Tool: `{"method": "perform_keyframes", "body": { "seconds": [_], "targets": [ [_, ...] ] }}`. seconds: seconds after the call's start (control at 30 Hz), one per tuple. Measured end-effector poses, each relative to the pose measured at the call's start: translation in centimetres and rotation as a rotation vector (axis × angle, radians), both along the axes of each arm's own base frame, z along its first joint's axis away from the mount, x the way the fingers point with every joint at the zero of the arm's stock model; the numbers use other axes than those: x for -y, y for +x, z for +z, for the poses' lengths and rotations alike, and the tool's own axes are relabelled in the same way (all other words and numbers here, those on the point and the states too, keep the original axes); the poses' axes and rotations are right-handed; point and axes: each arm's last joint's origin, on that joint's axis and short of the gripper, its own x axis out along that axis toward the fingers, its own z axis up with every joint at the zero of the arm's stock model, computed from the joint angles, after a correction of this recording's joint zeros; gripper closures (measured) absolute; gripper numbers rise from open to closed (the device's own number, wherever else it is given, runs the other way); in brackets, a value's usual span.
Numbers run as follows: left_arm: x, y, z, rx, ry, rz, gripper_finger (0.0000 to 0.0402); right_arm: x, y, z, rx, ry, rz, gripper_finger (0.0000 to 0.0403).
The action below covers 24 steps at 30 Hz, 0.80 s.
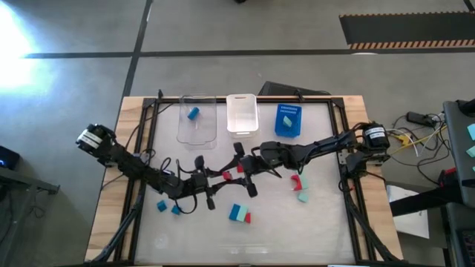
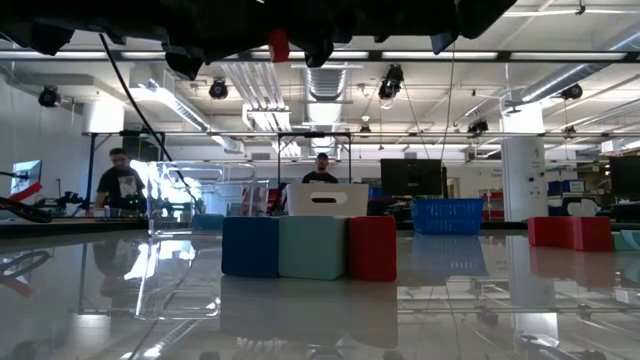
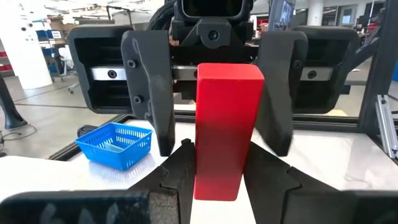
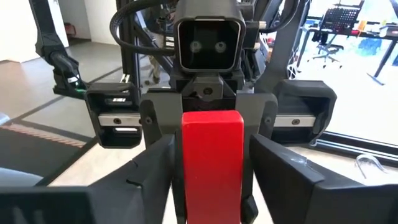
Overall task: Sort & place blocks by color
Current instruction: Put the bottom red block into the white bin
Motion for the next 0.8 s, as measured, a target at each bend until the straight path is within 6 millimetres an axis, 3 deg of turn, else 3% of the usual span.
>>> {"method": "perform_keyframes", "body": {
  "seconds": [0.2, 0.57, 0.8],
  "targets": [
    [0.0, 0.0, 0.0, 0.001, -0.003, -0.002, 0.0286, 0.0, 0.0, -0.1, -0.011, 0.008, 0.001, 0.0310],
    [-0.1, -0.1, -0.1, -0.015, 0.018, 0.039, 0.0199, 0.2, -0.5, 0.4, -0.094, -0.001, -0.005, 0.0308],
    [-0.5, -0.6, 0.2, -0.082, 0.118, 0.081, 0.0176, 1.2, -1.0, 2.8, -0.251, -0.080, -0.094, 0.0308]
  ]
}}
